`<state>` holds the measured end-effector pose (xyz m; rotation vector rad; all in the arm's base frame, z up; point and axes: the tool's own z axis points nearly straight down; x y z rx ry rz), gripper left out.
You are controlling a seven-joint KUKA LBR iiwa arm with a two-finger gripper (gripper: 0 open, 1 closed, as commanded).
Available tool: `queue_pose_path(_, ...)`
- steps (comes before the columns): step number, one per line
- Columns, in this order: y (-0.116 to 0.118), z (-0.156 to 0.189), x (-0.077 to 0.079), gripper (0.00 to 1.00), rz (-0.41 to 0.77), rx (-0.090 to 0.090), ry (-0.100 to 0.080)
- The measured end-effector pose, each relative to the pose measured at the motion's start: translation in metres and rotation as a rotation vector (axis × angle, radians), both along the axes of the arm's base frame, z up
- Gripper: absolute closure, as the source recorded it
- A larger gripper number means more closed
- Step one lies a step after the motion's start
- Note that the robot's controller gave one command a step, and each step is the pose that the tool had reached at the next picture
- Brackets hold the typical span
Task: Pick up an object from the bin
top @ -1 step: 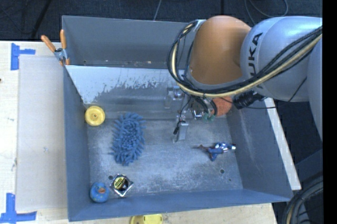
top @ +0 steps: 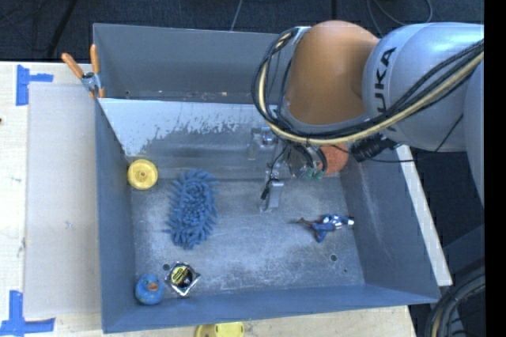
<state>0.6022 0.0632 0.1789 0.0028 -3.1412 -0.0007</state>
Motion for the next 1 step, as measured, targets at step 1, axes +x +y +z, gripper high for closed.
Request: queue_pose_path(1, 0.0487, -0.0339, -0.0008, 0.00, 0.077, -0.001, -0.003)
